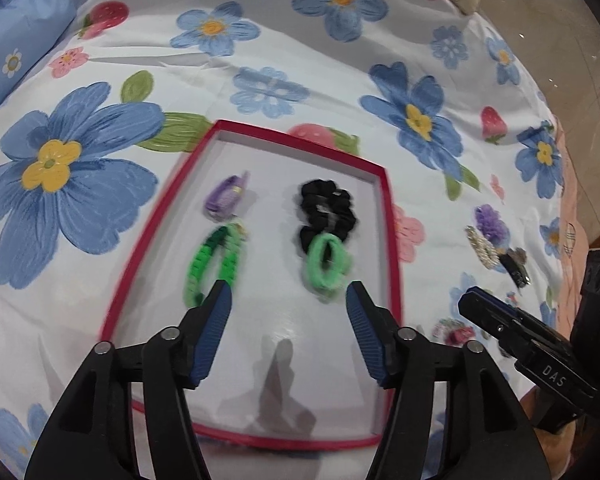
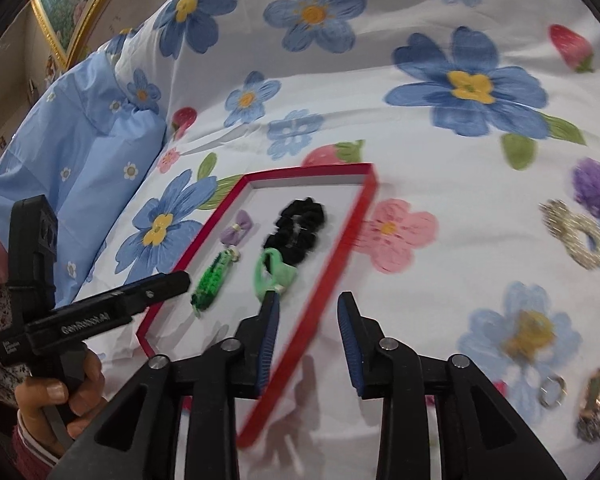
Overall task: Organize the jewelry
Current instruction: 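Move both tools toward the yellow clip and beaded bracelet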
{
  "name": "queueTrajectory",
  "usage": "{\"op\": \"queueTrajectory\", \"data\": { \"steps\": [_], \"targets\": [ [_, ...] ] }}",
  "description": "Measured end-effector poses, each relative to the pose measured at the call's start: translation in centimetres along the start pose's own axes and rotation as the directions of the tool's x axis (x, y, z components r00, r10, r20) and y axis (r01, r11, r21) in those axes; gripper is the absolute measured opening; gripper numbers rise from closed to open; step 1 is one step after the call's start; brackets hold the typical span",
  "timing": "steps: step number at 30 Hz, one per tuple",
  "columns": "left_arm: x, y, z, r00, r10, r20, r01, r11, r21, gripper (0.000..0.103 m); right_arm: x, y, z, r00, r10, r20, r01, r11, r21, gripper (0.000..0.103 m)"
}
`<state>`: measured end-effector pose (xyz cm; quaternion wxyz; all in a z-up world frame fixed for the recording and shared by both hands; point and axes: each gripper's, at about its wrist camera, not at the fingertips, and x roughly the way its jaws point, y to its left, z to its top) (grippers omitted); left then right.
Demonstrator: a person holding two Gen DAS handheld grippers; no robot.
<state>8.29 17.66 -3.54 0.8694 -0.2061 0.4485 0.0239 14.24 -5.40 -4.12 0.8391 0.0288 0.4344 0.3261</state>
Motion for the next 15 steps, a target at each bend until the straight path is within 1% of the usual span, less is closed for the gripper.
{"op": "queueTrajectory", "data": {
  "steps": [2, 7, 12, 15],
  "targets": [
    [-0.2, -0.9, -0.5, 1.0, -0.013, -0.004, 0.013, 1.0, 0.014, 0.063, -1.3, -1.1, -0.7, 1.0, -0.015, 0.013, 0.015, 1.0, 0.017, 0.037],
    [-0.1, -3.6, -1.5, 0.999, -0.044, -0.03, 0.045, 0.998, 0.049, 0.063, -4.7, -4.3, -2.5, 0.997, -0.069, 0.043, 0.065, 0.995, 0.072, 0.037],
    [0.0, -6.7, -2.5, 0.996, -0.074, -0.056, 0.08, 0.992, 0.101, 0.063, -8.1, -7.6, -3.9, 0.989, -0.124, 0.081, 0.112, 0.984, 0.138, 0.038],
    [0.0, -8.5, -3.0, 0.994, -0.085, -0.066, 0.094, 0.986, 0.135, 0.068, -9.9, -9.2, -4.6, 0.982, -0.158, 0.1, 0.14, 0.976, 0.166, 0.039]
  ]
}}
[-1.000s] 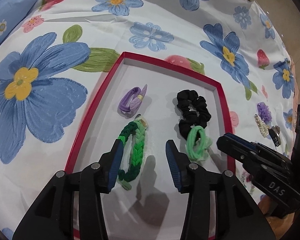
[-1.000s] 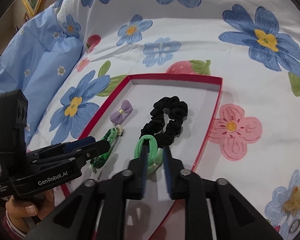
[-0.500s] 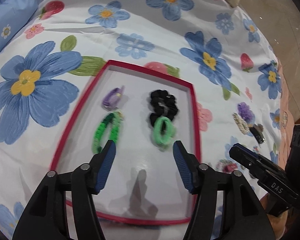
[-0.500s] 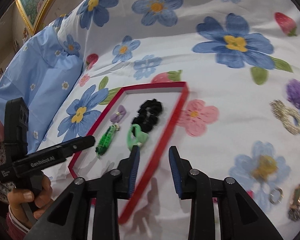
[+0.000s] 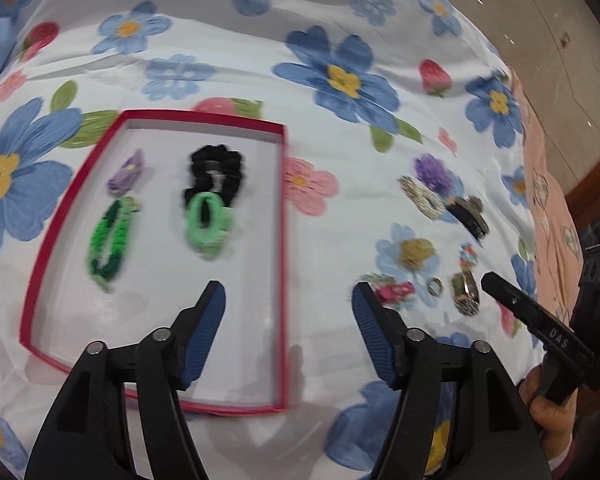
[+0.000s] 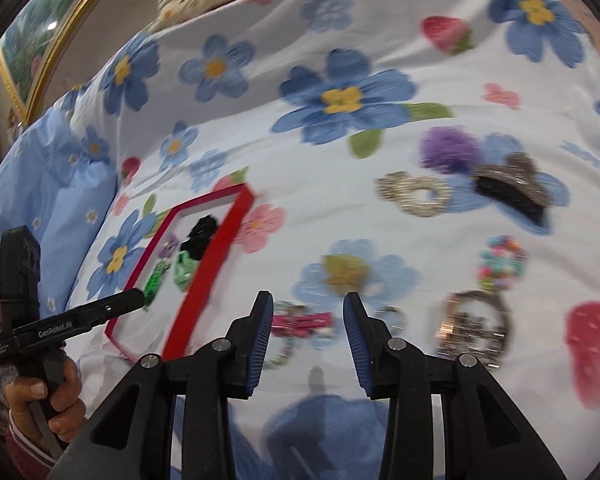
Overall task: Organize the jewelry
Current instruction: 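Move both tools toward the yellow clip and beaded bracelet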
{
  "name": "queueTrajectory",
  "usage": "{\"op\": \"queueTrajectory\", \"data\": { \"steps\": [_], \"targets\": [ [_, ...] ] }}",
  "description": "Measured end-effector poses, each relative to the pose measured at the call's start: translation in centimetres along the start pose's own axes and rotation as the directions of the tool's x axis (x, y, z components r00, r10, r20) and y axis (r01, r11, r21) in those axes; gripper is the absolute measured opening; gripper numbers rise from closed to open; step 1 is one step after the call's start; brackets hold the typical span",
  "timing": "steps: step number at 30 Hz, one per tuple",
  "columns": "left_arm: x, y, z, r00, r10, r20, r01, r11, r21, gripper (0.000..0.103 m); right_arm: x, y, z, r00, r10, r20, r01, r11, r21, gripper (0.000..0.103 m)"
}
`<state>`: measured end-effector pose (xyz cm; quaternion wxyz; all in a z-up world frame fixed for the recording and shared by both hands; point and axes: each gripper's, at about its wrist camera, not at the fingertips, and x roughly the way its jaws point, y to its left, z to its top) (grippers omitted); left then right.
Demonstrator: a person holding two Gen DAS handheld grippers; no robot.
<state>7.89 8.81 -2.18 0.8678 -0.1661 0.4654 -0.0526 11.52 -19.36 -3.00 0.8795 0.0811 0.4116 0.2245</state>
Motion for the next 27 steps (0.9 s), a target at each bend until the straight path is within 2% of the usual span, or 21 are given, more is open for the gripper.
{"op": "queueTrajectory", "data": {
  "steps": [8, 17, 20, 24, 27],
  "targets": [
    [1.1, -3.9, -0.3, 0.999, -0.026, -0.029, 0.028, 0.997, 0.068, 0.069, -2.7, -4.4, -1.1, 0.998, -0.062, 0.026, 0.06, 0.996, 0.067, 0.041],
    [3.0, -8.1, 0.1, 0.997, -0.054, -0.058, 0.062, 0.987, 0.146, 0.071, -3.6, -8.8, -1.3, 0.992, -0.121, 0.032, 0.115, 0.984, 0.134, 0.043],
    [4.1, -9.3, 0.3, 0.996, -0.065, -0.064, 0.074, 0.984, 0.16, 0.075, -3.5, -10.0, -0.9, 0.99, -0.136, 0.034, 0.13, 0.979, 0.155, 0.049],
    [6.3, -11.0, 0.9, 0.993, -0.08, -0.082, 0.094, 0.979, 0.182, 0.075, -2.6, -11.4, -0.1, 0.988, -0.153, 0.026, 0.146, 0.975, 0.164, 0.049],
    [8.3, -12.2, 1.3, 0.994, -0.062, -0.088, 0.08, 0.975, 0.21, 0.075, -1.3, -12.4, 0.4, 0.988, -0.156, 0.01, 0.152, 0.973, 0.174, 0.049]
  ]
}}
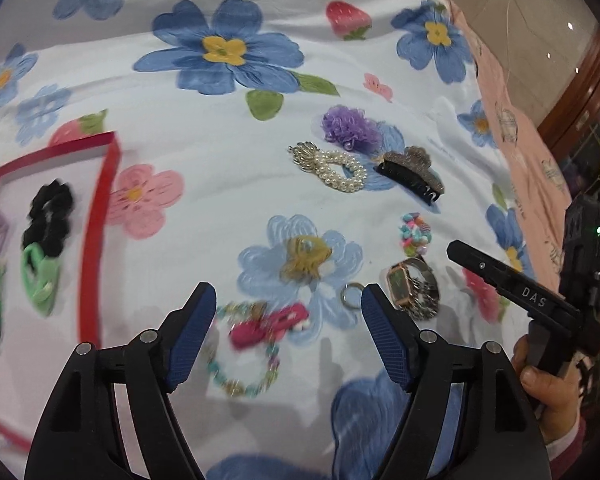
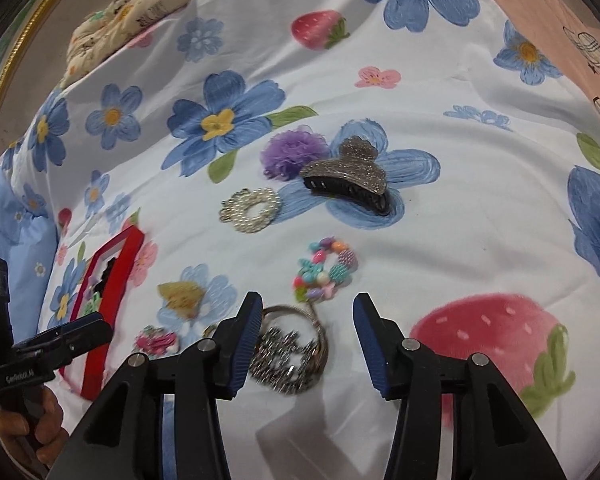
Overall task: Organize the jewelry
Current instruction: 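Move both tools toward the yellow clip and beaded bracelet, then grasp the yellow clip with the left tool while the right tool grasps the beaded bracelet, then carry the yellow clip and beaded bracelet into the red box and release them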
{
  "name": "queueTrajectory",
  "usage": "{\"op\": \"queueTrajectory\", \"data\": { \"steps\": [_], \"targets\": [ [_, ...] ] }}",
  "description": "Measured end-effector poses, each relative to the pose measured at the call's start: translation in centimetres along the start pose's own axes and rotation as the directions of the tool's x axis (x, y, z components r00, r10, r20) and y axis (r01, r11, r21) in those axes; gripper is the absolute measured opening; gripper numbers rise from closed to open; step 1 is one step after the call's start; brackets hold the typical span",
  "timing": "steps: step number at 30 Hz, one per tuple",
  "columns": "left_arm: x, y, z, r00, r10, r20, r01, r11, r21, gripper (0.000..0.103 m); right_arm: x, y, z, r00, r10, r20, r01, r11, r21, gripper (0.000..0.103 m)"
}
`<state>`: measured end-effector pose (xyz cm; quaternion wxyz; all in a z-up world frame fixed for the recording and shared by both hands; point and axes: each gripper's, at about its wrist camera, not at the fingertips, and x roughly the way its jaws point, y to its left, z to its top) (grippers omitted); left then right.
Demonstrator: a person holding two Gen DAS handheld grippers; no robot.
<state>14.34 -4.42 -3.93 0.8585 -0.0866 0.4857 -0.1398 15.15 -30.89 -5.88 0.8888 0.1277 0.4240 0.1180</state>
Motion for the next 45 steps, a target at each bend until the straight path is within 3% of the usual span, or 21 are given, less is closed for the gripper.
{"op": "queueTrajectory", "data": {
  "steps": [3, 7, 9, 11, 14, 16, 18, 25, 31, 45],
  "targets": [
    [1.8, -0.5, 0.7, 1.0, -0.009, -0.011, 0.009, 1.0, 0.006, 0.075, 1.3, -0.4, 0.5, 1.0, 0.0, -0.015, 0.001, 1.0, 0.014, 0.049],
    [4.0, -1.1, 1.0, 0.999, 0.035, -0.019, -0.034, 0.999, 0.033, 0.075, 2.7, -0.3, 1.1, 1.0, -0.015, -0.026, 0.015, 1.0, 0.011, 0.049],
    [5.0, -1.1, 1.1, 0.998, 0.05, -0.025, -0.049, 0.998, 0.039, 0.061, 3.5, -0.3, 1.2, 0.999, -0.038, -0.034, 0.038, 0.999, -0.002, 0.049],
    [5.6, -0.9, 1.2, 0.999, 0.018, -0.044, -0.016, 0.999, 0.028, 0.026, 4.4, -0.4, 1.2, 0.998, -0.046, -0.045, 0.046, 0.999, -0.002, 0.049],
    [5.7, -0.9, 1.1, 0.999, 0.005, -0.037, -0.003, 0.999, 0.035, 0.026, 5.4, -0.3, 0.8, 0.996, -0.073, -0.051, 0.072, 0.997, -0.02, 0.047],
    [5.5, -0.9, 1.0, 0.999, -0.014, -0.03, 0.015, 0.999, 0.033, 0.026, 5.7, 0.0, 0.6, 0.994, -0.106, -0.033, 0.104, 0.993, -0.046, 0.039],
    [5.0, -0.7, 1.0, 0.999, -0.035, -0.022, 0.035, 0.999, 0.027, 0.026, 5.7, 0.0, 0.7, 0.992, -0.123, -0.022, 0.122, 0.991, -0.051, 0.02],
    [2.9, -0.2, 0.7, 0.999, -0.054, 0.007, 0.054, 0.998, 0.014, 0.026, 4.6, 0.8, 1.0, 0.995, -0.102, 0.017, 0.103, 0.992, -0.071, 0.018],
    [-0.2, 1.2, -0.2, 0.997, -0.062, 0.049, 0.063, 0.998, -0.017, 0.026, 2.7, 3.1, 1.2, 0.999, -0.025, 0.045, 0.03, 0.995, -0.098, 0.018],
    [-6.5, 7.0, -2.8, 0.991, 0.004, 0.131, 0.013, 0.992, -0.125, 0.026, 1.3, 11.5, -1.2, 0.987, 0.16, -0.015, -0.16, 0.966, -0.205, 0.018]
  ]
}}
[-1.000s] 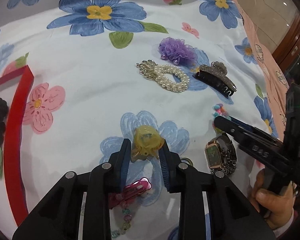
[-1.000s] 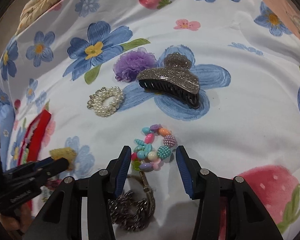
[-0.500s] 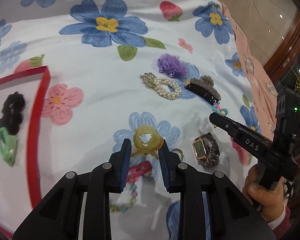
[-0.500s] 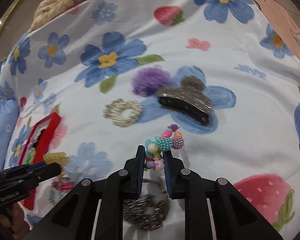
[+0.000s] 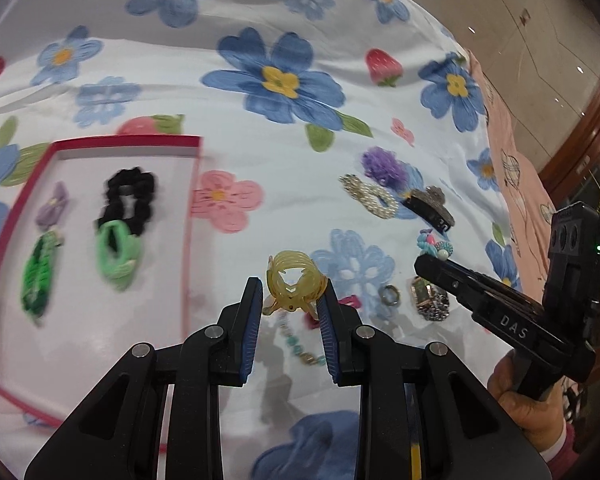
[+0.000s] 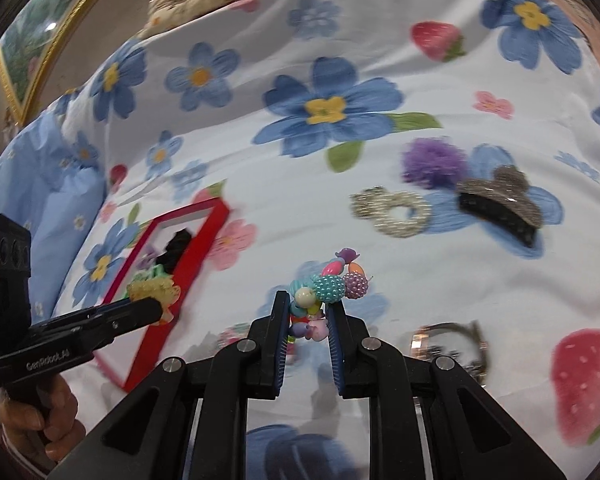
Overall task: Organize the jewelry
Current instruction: 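Carry the yellow clip and beaded bracelet into the red box and release them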
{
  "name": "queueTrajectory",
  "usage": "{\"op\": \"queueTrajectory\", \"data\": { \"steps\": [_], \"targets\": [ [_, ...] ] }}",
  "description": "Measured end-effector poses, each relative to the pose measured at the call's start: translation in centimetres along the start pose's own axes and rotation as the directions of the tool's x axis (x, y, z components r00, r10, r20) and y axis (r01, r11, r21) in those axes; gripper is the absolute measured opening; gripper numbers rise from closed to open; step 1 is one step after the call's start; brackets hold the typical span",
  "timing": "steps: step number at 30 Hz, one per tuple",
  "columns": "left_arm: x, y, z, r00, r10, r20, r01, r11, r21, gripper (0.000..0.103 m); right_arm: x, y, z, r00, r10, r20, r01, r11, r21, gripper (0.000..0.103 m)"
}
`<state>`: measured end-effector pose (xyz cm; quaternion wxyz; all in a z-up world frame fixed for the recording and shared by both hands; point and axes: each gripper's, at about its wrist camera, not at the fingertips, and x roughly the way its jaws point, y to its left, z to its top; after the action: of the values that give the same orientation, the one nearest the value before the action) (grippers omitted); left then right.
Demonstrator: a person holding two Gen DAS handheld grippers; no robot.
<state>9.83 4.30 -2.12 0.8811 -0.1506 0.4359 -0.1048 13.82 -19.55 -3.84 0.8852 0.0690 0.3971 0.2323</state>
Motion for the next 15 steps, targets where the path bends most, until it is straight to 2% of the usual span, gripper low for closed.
{"op": "queueTrajectory", "data": {
  "steps": [15],
  "targets": [
    [-4.5, 8.2, -1.4, 0.994, 0.093, 0.052, -0.087, 0.989, -0.121, 0.026, 1.7, 6.9, -0.7, 0.993, 0.106, -0.058, -0.112, 0.989, -0.098, 0.018]
  ]
}}
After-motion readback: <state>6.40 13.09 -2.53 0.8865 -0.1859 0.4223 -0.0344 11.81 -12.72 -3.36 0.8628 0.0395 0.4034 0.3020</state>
